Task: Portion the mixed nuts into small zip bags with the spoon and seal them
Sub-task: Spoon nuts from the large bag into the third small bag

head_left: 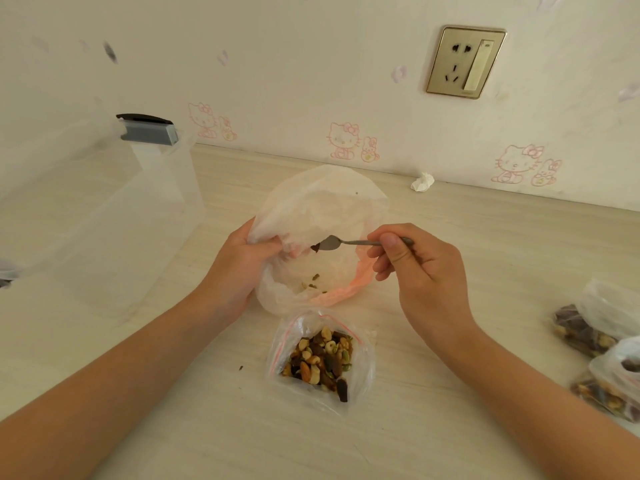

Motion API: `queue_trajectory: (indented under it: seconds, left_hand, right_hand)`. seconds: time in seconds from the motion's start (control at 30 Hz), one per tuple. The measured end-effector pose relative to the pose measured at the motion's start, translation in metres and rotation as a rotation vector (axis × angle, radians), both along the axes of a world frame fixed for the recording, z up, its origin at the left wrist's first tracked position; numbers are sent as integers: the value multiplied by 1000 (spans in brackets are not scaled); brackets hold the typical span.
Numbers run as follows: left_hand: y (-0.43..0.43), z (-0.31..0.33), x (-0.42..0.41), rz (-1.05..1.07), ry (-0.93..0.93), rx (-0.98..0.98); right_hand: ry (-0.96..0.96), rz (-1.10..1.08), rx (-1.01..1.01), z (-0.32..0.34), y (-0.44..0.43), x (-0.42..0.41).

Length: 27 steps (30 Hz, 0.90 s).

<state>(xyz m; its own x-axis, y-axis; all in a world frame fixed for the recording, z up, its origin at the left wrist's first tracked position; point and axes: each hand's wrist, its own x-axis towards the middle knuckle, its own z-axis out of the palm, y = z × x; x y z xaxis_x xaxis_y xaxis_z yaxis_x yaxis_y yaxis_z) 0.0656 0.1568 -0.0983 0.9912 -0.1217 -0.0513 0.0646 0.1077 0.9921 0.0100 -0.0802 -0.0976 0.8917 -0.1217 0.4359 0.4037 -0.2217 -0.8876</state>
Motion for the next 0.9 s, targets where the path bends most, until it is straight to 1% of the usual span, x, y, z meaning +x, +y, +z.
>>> queue_trajectory:
  seconds: [0.1, 0.23, 0.3, 0.4, 0.53, 0.63, 0.83, 0.9]
  left_hand:
    - [3, 0, 1, -79, 9, 15]
    - [4, 0, -1, -206, -35, 60]
    - [5, 3, -2, -263, -49, 115]
    - [6, 4, 1, -179, -99, 217]
    - [3, 5, -1, -139, -191, 137]
    - [3, 8, -1, -144, -252, 139]
    - [1, 9, -4, -171, -286, 85]
    - [2, 9, -4, -165, -301, 86]
  right_hand:
    - [-11, 33, 47, 2, 0, -2]
    - [3, 76, 100, 4, 0, -3]
    - [12, 85, 115, 5, 0, -4]
    - [2, 92, 165, 8, -2, -5]
    - [13, 122, 144, 10, -2, -6]
    - [7, 82, 116, 9, -2, -6]
    - [7, 32, 27, 8, 0, -6]
    - [-31, 8, 60, 10, -2, -7]
